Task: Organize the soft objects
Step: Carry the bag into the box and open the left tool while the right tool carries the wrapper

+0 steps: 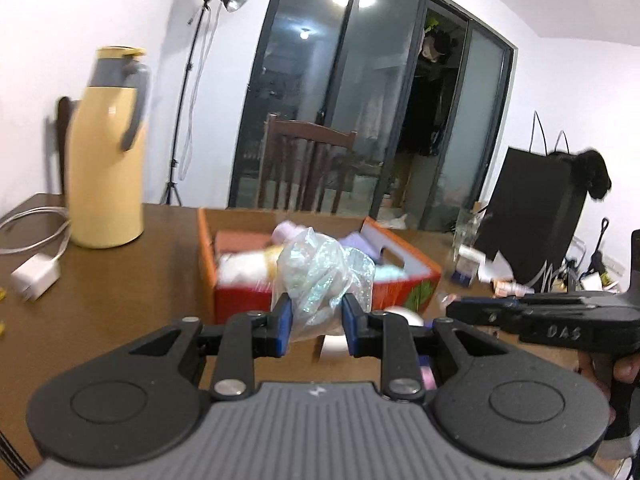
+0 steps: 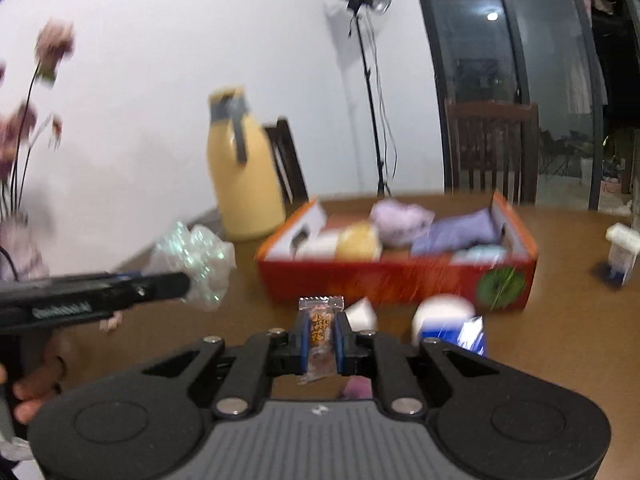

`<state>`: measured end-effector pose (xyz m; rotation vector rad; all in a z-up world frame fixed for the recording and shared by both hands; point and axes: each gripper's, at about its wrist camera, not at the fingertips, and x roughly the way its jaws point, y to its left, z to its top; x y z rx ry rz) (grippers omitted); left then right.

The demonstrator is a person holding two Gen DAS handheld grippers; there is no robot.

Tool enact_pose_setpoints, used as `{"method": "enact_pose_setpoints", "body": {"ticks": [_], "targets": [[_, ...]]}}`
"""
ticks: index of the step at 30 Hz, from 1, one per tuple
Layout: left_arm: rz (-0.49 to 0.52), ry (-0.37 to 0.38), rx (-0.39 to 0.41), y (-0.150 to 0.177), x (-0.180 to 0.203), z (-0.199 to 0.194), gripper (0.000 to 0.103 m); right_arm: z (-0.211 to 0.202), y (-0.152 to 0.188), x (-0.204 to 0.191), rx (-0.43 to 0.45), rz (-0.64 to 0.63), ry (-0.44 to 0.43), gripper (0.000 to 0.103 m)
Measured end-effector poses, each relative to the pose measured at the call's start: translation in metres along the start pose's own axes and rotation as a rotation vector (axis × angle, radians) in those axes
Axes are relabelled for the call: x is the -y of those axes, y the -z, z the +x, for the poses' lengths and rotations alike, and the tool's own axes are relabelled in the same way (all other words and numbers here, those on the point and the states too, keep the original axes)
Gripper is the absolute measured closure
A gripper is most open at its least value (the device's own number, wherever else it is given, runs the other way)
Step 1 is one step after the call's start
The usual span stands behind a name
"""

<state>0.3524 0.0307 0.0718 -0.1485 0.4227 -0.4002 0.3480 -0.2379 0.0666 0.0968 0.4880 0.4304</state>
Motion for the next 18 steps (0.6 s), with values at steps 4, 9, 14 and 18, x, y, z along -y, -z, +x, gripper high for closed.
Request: {"method": "enact_pose_setpoints", "body": {"ticks": [4, 9, 14, 18], "targets": [[-0.065, -0.023, -0.085, -0.034, -0.017, 0.073, 0.075, 0.054, -0.054, 0.04, -0.044, 0.046, -0.014, 0.091], [0.017, -0.115, -0.258, -0.043, -0.029, 0.161, 0.074, 0.161, -0.09, 0.081, -0.186, 0.111, 0.004, 0.091], [0.092, -0.159, -0.327, -0.03, -0.042, 0.199, 0.055, 0.244, -0.086, 0.102, -0.273, 0.182, 0.037, 0.088], [0.143, -0.143, -0.305, -0.025, -0.04, 0.2, 0.048, 0.27, -0.074, 0.102, -0.287, 0.145, 0.076, 0.059]]}}
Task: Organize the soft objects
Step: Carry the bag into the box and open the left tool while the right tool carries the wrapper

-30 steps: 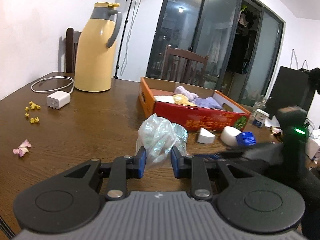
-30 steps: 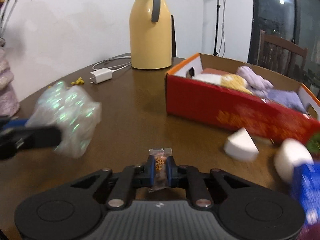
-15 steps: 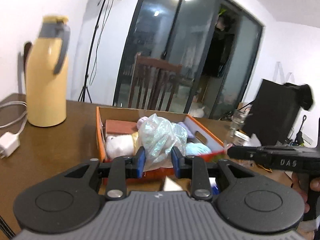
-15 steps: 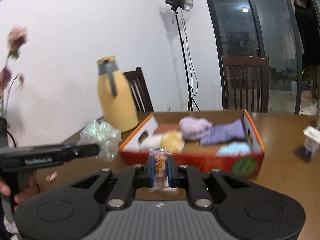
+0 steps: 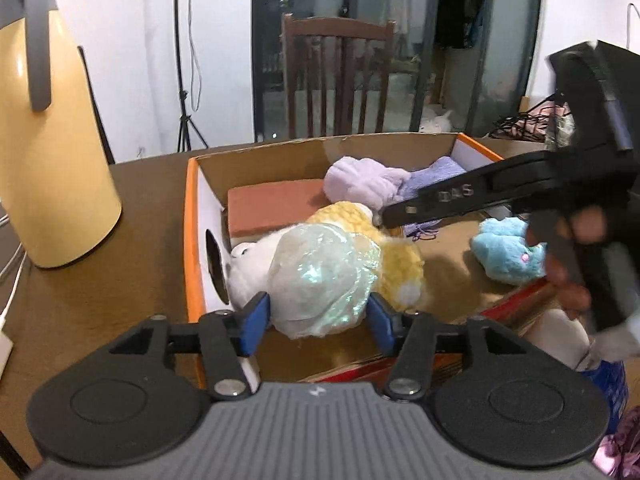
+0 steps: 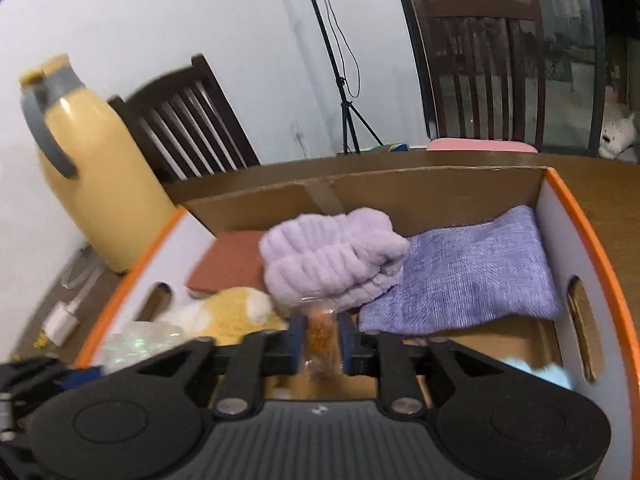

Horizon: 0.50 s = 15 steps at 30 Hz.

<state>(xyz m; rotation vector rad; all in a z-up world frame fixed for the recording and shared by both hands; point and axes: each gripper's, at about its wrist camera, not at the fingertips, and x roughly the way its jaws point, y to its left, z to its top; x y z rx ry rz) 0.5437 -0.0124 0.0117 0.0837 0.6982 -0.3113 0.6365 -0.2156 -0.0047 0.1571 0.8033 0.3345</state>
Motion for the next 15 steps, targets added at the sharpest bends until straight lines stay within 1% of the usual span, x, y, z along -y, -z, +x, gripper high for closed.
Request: {"method": "enact_pose_setpoints", "body": {"ticks": [1, 2, 4, 5, 6, 8, 9, 10, 12, 13, 15], "targets": [[-0.001, 0.005, 0.004, 0.001, 0.003, -0.001, 0.048, 0.001, 0.0, 0.004, 0.004, 0.023, 0.0, 0.049], [0.003, 0.011, 0.006, 0.002, 0.003, -0.001, 0.048, -0.001, 0.0, 0.008, 0.007, 0.051, -0.007, 0.044], [0.009, 0.019, 0.011, 0.001, 0.001, -0.004, 0.048, 0.0, 0.001, 0.013, -0.002, 0.066, 0.009, 0.044], [0.016, 0.018, 0.013, 0.002, 0.004, -0.006, 0.048, 0.0, 0.003, 0.014, -0.019, 0.067, 0.02, 0.046], [0.02, 0.015, 0.012, 0.003, 0.005, -0.007, 0.047, 0.0, 0.005, 0.015, -0.031, 0.067, 0.02, 0.048], [0.024, -0.001, -0.002, 0.001, 0.008, -0.007, 0.046, -0.003, 0.01, 0.009, -0.054, 0.04, 0.024, 0.047], [0.022, -0.013, -0.005, -0.001, 0.008, -0.009, 0.043, -0.003, 0.011, 0.005, -0.061, 0.028, 0.03, 0.047], [0.013, -0.021, -0.009, -0.003, 0.007, -0.011, 0.039, -0.006, 0.012, 0.002, -0.047, 0.019, 0.039, 0.047], [-0.014, -0.019, -0.005, -0.006, 0.004, -0.021, 0.039, -0.017, 0.015, -0.003, 0.003, 0.005, 0.028, 0.045], [-0.016, -0.012, 0.002, -0.007, 0.005, -0.031, 0.039, -0.025, 0.014, -0.004, 0.013, 0.005, 0.033, 0.045], [-0.004, -0.011, 0.028, -0.006, 0.006, -0.051, 0.039, -0.052, 0.013, -0.007, 0.049, -0.01, 0.04, 0.045]]}}
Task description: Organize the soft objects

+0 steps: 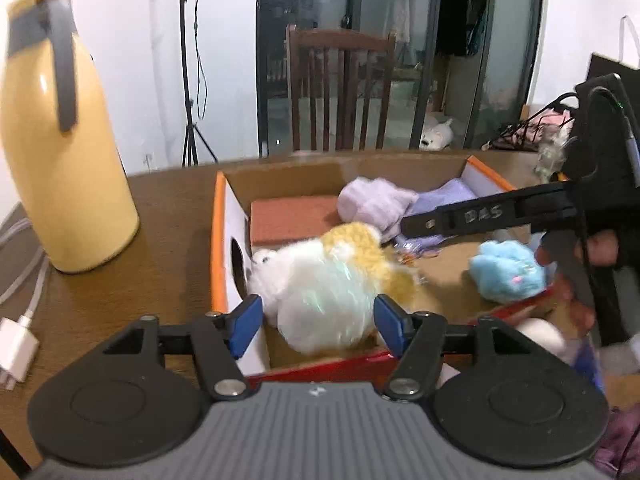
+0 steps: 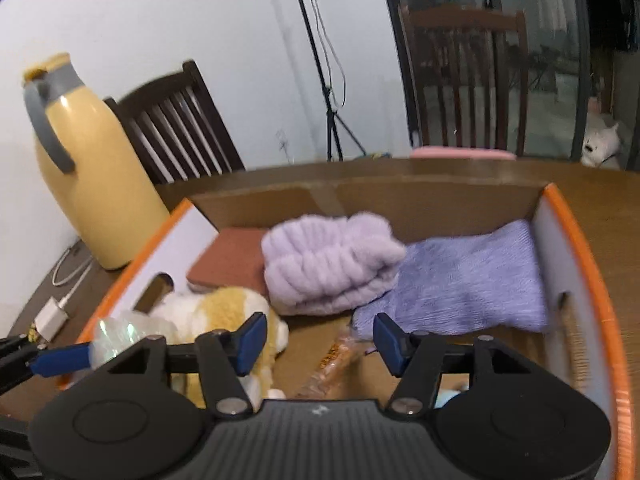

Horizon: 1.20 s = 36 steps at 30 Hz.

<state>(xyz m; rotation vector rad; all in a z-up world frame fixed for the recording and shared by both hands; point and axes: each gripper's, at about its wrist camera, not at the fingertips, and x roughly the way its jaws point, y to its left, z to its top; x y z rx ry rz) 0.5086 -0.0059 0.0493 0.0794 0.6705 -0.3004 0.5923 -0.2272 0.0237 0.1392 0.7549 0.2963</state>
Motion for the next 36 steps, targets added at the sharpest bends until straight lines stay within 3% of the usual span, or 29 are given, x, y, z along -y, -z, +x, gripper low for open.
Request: {"method": "enact_pose_setpoints", "body": {"ticks": [5, 7, 9, 12, 17, 23, 28, 31, 34, 36], "targets": [[0.028, -0.017, 0.095, -0.006, 0.005, -0.069, 0.038, -0.088, -0.011, -0.002, 0.09, -0.06, 0.067, 0.041], [0.024, -0.018, 0.138, -0.008, 0.006, -0.099, 0.036, -0.124, -0.011, 0.001, 0.114, -0.072, 0.095, 0.037], [0.019, -0.024, 0.178, -0.009, 0.011, -0.129, 0.034, -0.162, -0.006, 0.002, 0.144, -0.084, 0.119, 0.026], [0.014, -0.027, 0.24, -0.003, 0.02, -0.169, 0.031, -0.216, 0.01, -0.001, 0.207, -0.104, 0.17, 0.022], [0.053, -0.073, 0.383, 0.043, 0.047, -0.232, 0.028, -0.29, 0.065, -0.018, 0.315, -0.178, 0.194, 0.013], [0.061, -0.081, 0.553, 0.128, 0.076, -0.298, 0.013, -0.347, 0.162, -0.042, 0.414, -0.24, 0.162, 0.009], [0.017, -0.102, 0.546, 0.201, 0.095, -0.328, 0.001, -0.374, 0.255, -0.059, 0.431, -0.212, 0.116, 0.008], [0.011, -0.095, 0.529, 0.233, 0.106, -0.339, 0.0, -0.379, 0.3, -0.065, 0.439, -0.237, 0.11, 0.007], [0.025, -0.043, 0.499, 0.243, 0.109, -0.339, 0.0, -0.377, 0.315, -0.066, 0.393, -0.229, 0.118, 0.007], [0.01, -0.055, 0.488, 0.241, 0.11, -0.33, 0.0, -0.371, 0.315, -0.064, 0.385, -0.222, 0.134, 0.007]]}}
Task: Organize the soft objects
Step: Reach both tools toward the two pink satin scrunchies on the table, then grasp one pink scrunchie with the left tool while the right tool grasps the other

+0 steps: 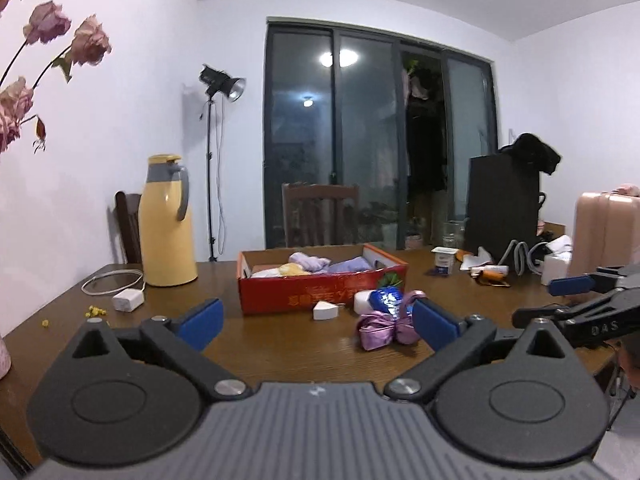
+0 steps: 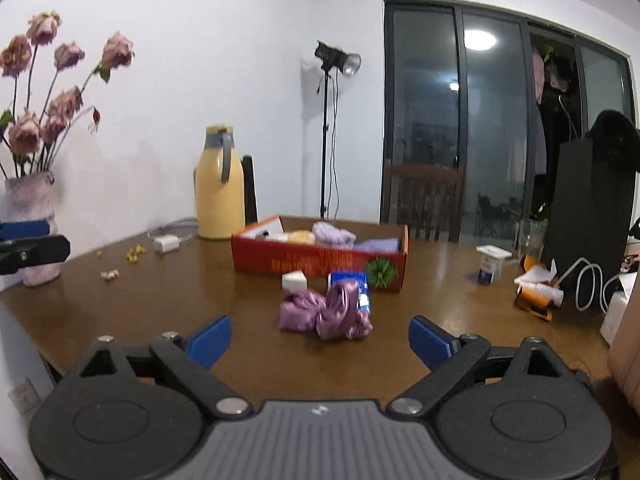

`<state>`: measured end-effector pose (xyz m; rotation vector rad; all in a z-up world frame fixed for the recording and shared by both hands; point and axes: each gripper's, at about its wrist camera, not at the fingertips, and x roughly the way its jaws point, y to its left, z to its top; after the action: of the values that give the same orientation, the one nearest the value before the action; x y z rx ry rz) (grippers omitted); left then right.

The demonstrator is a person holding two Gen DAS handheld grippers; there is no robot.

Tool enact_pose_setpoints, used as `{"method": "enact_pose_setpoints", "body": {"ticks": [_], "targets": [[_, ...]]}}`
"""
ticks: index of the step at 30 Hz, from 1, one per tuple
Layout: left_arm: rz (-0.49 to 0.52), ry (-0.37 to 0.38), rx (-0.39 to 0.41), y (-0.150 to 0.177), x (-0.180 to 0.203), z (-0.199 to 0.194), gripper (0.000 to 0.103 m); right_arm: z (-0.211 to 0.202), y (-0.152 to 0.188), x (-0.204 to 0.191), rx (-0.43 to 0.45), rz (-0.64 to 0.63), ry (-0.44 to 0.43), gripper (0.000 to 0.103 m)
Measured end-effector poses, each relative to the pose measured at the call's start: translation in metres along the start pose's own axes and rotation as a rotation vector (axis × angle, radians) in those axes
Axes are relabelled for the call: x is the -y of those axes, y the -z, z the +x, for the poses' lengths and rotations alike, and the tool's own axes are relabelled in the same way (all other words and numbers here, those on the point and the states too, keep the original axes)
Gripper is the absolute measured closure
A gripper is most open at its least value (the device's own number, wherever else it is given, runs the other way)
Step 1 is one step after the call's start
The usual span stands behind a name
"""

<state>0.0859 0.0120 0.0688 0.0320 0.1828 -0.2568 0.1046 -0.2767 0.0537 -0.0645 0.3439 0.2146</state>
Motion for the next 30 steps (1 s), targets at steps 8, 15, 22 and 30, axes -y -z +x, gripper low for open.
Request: {"method": "enact_pose_setpoints", "body": {"ticks": [8, 15, 22, 30], "targets": [[-0.156, 0.166, -0.158, 0.016, 0.01, 0.098, 0.003, 0.046, 0.009, 0.011, -0.068, 0.056, 0.026, 0.022], [-0.199, 0.234, -0.252, 0.012, 0.015, 0.21, 0.028, 0.112, -0.009, 0.048, -0.072, 0.195, 0.01, 0.042], [-0.296, 0.307, -0.413, 0.032, 0.008, 0.297, 0.06, 0.202, -0.012, 0.063, -0.17, 0.227, -0.031, 0.067], [-0.396, 0.34, -0.471, 0.055, -0.001, 0.297, 0.076, 0.229, 0.012, 0.077, -0.258, 0.38, -0.123, 0.079]]}}
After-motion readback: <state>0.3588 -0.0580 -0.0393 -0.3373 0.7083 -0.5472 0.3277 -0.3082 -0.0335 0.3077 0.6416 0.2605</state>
